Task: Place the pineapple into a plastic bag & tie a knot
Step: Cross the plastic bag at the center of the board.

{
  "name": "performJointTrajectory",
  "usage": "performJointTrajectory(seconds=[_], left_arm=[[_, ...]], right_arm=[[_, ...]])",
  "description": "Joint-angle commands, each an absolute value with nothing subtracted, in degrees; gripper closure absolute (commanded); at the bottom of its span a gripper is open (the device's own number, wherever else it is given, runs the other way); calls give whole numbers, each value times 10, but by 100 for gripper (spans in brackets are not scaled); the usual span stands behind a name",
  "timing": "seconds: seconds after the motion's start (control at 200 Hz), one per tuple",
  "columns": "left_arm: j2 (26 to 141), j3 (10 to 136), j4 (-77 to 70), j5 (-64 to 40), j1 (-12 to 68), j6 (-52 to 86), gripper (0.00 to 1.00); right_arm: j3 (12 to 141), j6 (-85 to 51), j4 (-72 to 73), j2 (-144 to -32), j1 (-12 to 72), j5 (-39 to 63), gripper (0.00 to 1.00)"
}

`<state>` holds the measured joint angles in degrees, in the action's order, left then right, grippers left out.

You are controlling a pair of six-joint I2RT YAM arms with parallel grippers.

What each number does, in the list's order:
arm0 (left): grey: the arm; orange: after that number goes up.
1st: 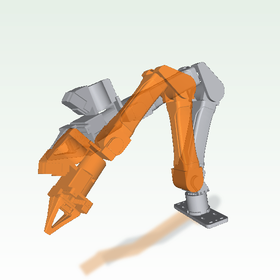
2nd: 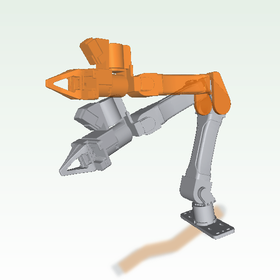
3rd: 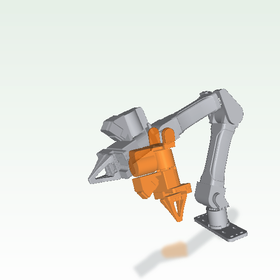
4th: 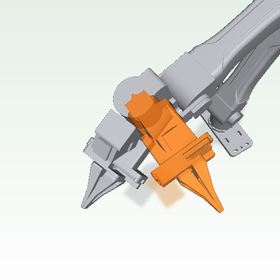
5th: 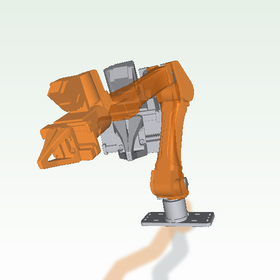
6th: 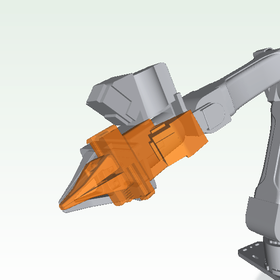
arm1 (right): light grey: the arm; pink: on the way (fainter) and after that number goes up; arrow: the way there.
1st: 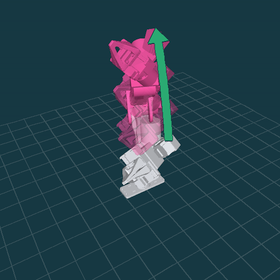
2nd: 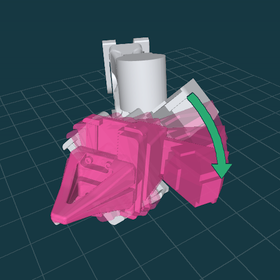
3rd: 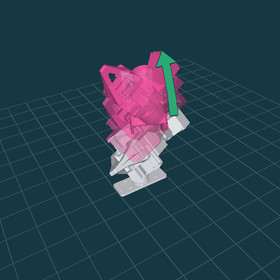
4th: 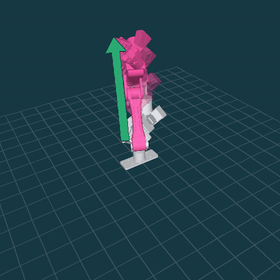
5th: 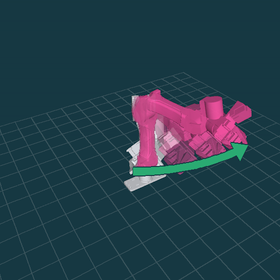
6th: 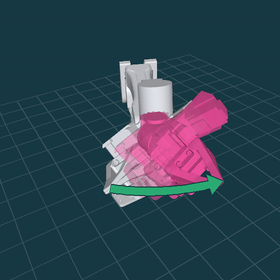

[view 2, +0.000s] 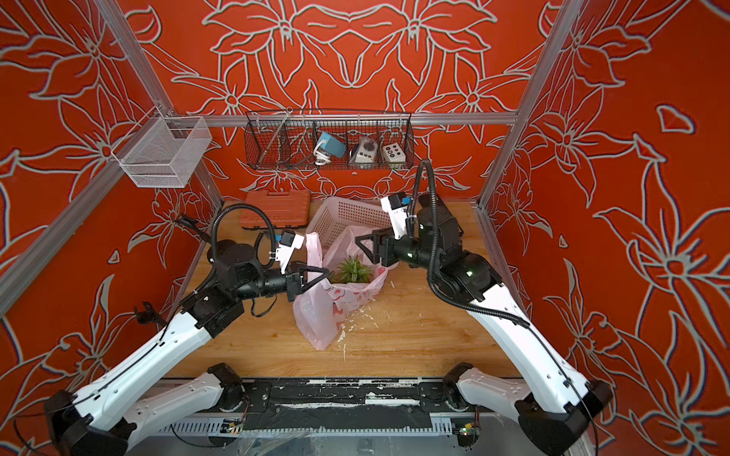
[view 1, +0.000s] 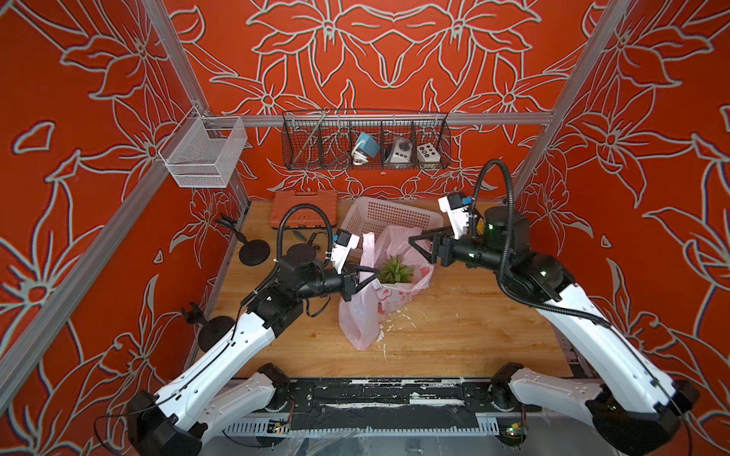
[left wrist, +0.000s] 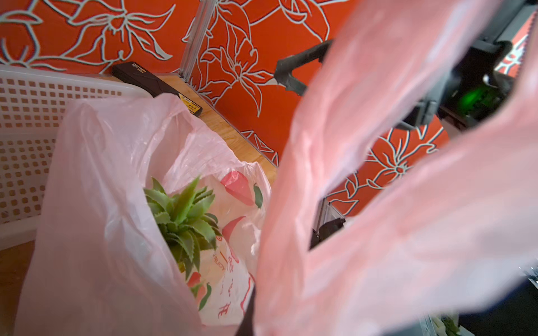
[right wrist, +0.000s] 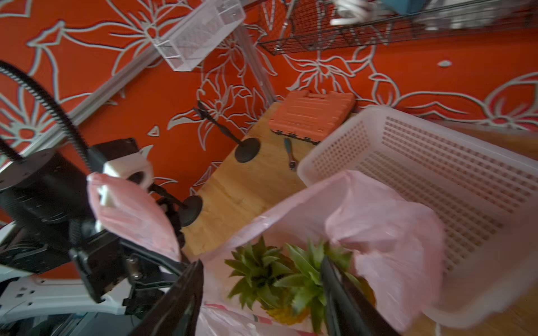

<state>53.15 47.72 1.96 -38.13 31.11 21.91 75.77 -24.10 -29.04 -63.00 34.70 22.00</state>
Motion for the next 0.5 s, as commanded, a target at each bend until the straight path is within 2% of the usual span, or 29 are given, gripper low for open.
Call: performJointTrajectory(seconds=[0.0, 0.05, 0.315, 0.495], left_arm=[[518, 448, 41, -407, 329, 217, 100], [515, 439, 45, -407, 334, 218, 100], [498, 410, 23, -389, 339, 234, 100], [503, 418, 27, -389, 339, 234, 100]], right_arm=[[749, -202, -366, -673, 351, 207, 37], [749, -189, -384, -702, 354, 232, 36], [775, -144, -427, -800, 367, 193, 25], [797, -151, -423, -864, 379, 88, 19]])
